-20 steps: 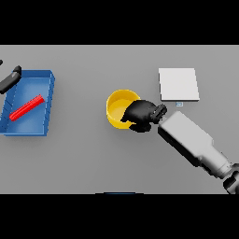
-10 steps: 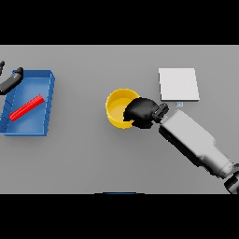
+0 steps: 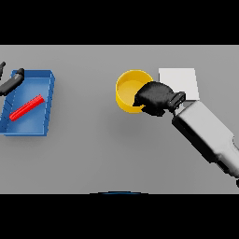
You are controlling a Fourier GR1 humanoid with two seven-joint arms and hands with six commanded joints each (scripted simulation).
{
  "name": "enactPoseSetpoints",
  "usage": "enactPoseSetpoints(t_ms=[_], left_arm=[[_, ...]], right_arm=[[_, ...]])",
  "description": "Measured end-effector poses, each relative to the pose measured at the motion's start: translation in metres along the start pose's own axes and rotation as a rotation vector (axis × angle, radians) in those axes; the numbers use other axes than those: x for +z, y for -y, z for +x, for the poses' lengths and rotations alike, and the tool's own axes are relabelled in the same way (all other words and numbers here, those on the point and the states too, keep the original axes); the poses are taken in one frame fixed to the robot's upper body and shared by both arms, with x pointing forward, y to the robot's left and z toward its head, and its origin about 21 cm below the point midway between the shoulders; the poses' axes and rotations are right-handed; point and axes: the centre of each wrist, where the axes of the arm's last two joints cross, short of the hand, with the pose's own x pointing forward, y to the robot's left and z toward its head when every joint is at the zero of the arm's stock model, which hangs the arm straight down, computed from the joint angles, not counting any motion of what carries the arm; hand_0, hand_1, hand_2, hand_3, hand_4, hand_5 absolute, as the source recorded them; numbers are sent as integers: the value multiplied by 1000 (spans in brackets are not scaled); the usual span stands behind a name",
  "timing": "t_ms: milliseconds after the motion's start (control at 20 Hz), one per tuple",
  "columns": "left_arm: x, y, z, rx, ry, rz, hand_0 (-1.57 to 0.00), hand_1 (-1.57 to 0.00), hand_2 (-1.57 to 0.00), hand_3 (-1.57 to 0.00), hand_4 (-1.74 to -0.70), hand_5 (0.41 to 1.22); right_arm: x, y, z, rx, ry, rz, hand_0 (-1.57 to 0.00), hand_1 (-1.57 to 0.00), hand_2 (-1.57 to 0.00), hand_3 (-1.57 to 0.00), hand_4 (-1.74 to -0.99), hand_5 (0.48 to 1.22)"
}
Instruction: Pick up the red beaker and tilt it to pour out 1 green nut into yellow bowl. Pick up the yellow bowl and place it on the metallic measuring scale.
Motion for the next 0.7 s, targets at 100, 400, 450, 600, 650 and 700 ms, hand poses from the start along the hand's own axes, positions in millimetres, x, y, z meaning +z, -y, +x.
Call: enactPoseSetpoints(t_ms=[100, 400, 450, 600, 650, 700], left_arm=[[1, -5, 1, 5, -2, 1, 1, 1, 1, 1, -718, 686], [4, -1, 5, 5, 11, -2, 1, 1, 1, 1, -729, 715], [4, -2, 3, 13, 4, 3, 1, 1, 1, 1, -730, 719], [6, -4, 4, 6, -17, 9, 1, 1, 1, 1, -731, 724], [4, -6, 6, 9, -25, 8, 1, 1, 1, 1, -735, 727], [5, -9, 7, 16, -27, 8, 1, 1, 1, 1, -737, 730]], right_arm=[[9, -1, -4, -1, -5, -5, -1559, -1568, -1512, -1163, -1740, 1220], [30, 2, -30, 8, -95, -61, -1568, -1570, -1536, -1153, -1741, 1221], [31, 2, -36, 2, -107, -75, -1568, -1570, -1537, -1153, -1741, 1221], [31, -3, -55, -25, -175, -85, -1570, -1571, -1537, -1150, -1741, 1221], [33, -5, -62, -30, -202, -91, -1570, -1571, -1539, -1145, -1741, 1221], [35, -7, -70, -28, -208, -97, -1570, -1571, -1540, -1143, -1741, 1221]])
